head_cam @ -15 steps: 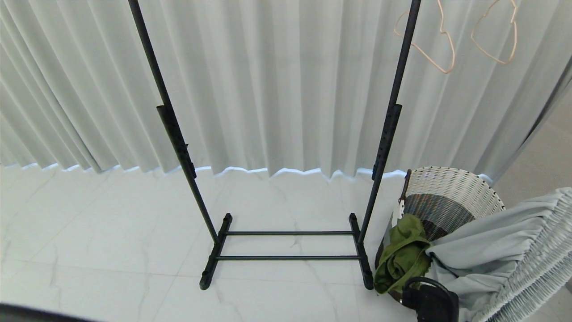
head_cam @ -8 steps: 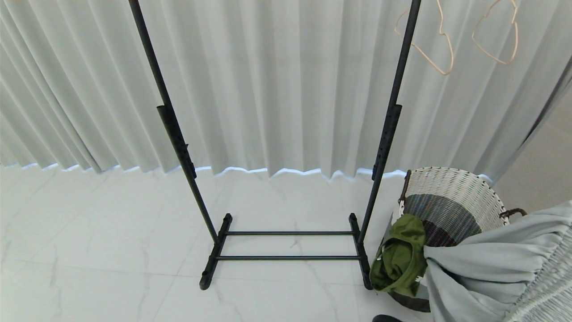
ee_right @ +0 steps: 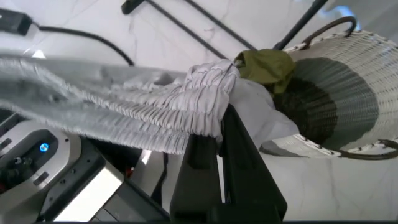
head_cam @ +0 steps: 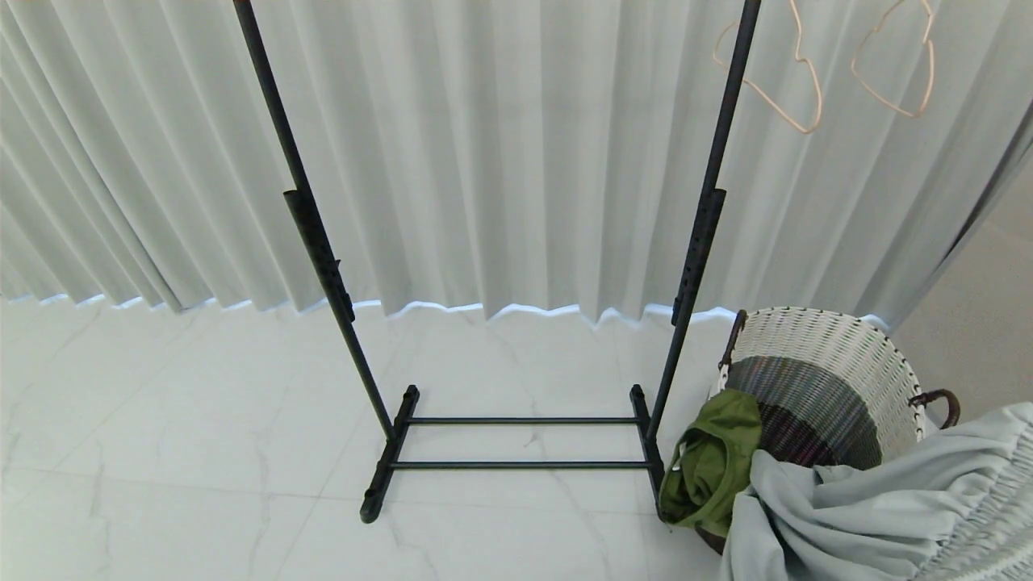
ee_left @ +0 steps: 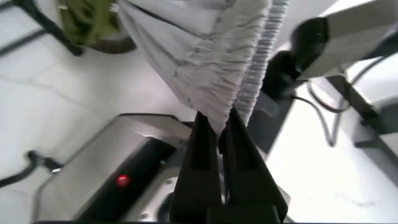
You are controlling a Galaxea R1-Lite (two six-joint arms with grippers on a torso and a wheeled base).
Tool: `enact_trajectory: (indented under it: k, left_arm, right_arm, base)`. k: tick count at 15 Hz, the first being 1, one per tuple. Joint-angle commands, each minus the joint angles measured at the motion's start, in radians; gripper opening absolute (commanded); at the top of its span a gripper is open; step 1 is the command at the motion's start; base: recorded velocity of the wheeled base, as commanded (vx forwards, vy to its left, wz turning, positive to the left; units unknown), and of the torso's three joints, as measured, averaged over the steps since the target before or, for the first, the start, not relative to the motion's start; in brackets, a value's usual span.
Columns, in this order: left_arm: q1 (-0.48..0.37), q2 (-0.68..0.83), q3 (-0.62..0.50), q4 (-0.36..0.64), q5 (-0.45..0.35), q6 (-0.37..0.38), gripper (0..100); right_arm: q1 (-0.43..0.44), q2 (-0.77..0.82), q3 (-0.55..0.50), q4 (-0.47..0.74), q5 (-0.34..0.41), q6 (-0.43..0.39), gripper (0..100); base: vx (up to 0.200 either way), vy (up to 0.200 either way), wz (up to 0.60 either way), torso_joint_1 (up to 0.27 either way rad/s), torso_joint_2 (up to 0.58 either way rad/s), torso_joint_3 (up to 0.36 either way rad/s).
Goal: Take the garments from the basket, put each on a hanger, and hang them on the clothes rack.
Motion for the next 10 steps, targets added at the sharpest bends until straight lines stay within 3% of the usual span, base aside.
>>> enact_trajectory:
  k: [1, 5, 10]
  left_arm:
    - [0.059, -0.081, 0.040, -0.007, 0.004, 0.027, 0]
    - [0.194, -0.143, 0.017, -0.035, 0.001, 0.057, 0]
    - [0.303, -0.232, -0.031, -0.035, -0.010, 0.120, 0]
  right_arm:
    - [0.013, 0.021, 0.041, -0.030, 0.000, 0.000, 0]
    - [0.013, 0.078, 0.161, -0.286, -0.003, 0.005, 0]
    - [0.016, 0.170, 0.168, -0.485, 0.003, 0.045, 0]
  base:
    - [0.000, 0.000, 0.00, 0.000, 0.00, 0.000]
    - [0.000, 0.000, 0.00, 0.000, 0.00, 0.000]
    - [0.000, 0.000, 0.00, 0.000, 0.00, 0.000]
